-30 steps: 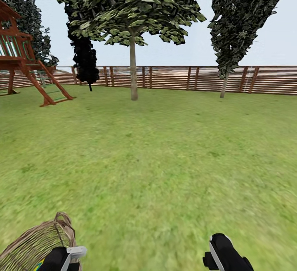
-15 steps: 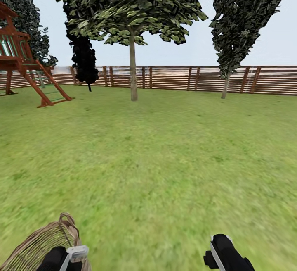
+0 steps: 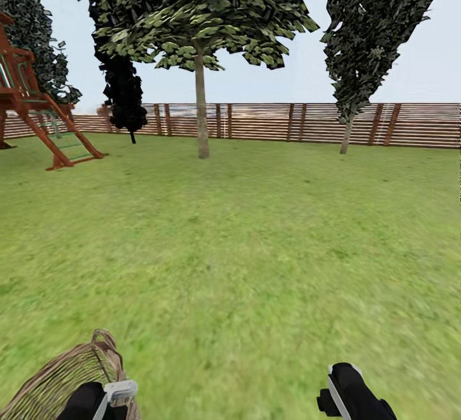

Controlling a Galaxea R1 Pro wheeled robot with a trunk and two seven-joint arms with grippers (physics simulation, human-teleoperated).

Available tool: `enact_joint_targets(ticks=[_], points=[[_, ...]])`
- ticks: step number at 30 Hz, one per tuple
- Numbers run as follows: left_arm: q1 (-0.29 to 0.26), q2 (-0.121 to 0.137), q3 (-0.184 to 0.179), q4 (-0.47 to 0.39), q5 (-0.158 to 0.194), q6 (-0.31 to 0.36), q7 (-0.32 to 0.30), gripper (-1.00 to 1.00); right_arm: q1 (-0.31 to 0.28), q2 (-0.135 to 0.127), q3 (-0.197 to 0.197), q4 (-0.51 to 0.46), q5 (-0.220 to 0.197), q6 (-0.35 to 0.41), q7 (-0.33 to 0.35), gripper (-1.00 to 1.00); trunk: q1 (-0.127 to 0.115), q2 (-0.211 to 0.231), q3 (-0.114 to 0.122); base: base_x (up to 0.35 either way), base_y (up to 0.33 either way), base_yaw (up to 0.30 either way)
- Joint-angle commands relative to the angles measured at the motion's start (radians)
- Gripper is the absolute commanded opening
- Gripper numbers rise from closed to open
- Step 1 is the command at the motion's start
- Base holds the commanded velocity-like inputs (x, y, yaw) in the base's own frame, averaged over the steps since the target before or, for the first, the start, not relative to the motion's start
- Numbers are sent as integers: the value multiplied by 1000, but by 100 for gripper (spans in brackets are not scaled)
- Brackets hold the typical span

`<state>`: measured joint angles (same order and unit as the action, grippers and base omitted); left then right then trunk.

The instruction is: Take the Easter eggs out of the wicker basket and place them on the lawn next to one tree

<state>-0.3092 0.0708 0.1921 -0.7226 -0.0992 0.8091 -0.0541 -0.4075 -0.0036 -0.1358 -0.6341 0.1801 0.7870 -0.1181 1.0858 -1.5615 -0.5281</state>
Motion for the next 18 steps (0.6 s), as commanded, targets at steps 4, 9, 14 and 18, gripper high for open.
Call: enact_joint_targets(ticks=[4,9,14,18], points=[[-1,-3,0,0,-18,4,-4,-100,-1,1,-1,-1,9,5,3,100,1,-1,1,338,0,-64],[-1,-2,1,-9,-19,4,-3,-100,-1,2,0,0,12,3,3,100,1,-1,2,338,0,-27],[-1,-4,-2,-4,-19,4,-3,-100,-1,2,0,1,10,2,2,100,1,-1,2,338,0,-1],[-1,-5,-4,0,-19,4,-2,-100,-1,2,-1,1,10,3,1,100,1,-1,2,338,0,0]])
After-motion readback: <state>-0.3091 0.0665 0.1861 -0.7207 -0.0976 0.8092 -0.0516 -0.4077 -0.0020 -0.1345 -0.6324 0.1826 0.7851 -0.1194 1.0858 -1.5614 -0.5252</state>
